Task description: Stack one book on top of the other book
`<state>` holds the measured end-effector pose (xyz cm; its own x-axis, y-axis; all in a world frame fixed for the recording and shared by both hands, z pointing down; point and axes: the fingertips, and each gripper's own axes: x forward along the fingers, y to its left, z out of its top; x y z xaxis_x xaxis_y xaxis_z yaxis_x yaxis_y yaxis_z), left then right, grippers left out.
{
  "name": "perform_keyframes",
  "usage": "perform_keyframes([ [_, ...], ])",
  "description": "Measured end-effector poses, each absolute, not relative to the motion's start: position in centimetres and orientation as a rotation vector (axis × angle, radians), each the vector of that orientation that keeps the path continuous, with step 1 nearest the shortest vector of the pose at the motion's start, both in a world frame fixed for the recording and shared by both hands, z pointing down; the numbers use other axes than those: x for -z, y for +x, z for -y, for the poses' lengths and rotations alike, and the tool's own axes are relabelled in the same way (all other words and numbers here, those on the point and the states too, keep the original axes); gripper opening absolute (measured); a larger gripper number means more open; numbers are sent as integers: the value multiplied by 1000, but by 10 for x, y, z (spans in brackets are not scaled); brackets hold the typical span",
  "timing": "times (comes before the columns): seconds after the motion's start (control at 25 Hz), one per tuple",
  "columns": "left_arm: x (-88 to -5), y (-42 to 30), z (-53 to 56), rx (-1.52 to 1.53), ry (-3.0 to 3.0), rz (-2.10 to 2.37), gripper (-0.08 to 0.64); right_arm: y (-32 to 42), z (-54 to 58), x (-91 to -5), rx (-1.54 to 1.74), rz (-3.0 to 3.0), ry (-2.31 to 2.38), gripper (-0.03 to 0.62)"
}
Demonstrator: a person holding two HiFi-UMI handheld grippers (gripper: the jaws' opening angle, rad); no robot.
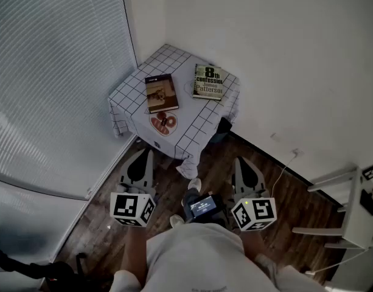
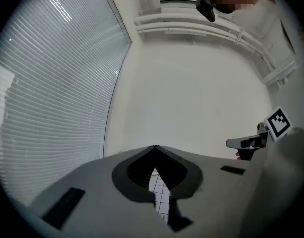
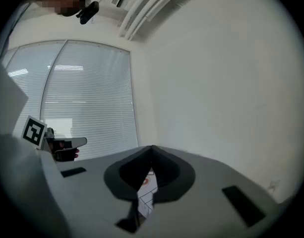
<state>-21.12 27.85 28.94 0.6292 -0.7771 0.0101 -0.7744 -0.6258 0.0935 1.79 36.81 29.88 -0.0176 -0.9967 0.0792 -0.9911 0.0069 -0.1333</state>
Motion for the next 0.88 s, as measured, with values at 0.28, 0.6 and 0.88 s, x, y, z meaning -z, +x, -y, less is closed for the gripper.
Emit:
perform_keyframes([
  [0.28, -294, -209, -289, -11, 2798, 1310, 9, 18, -379, -294, 184, -2184, -2212, 8],
  [0.6, -297, -211, -283, -28, 2793, 1303, 9, 19, -373, -293, 197, -2170, -2206, 8],
  [0.88, -301, -201, -260, -52, 2802, 1284, 9, 26, -350, -302, 239, -2161, -2209, 8],
])
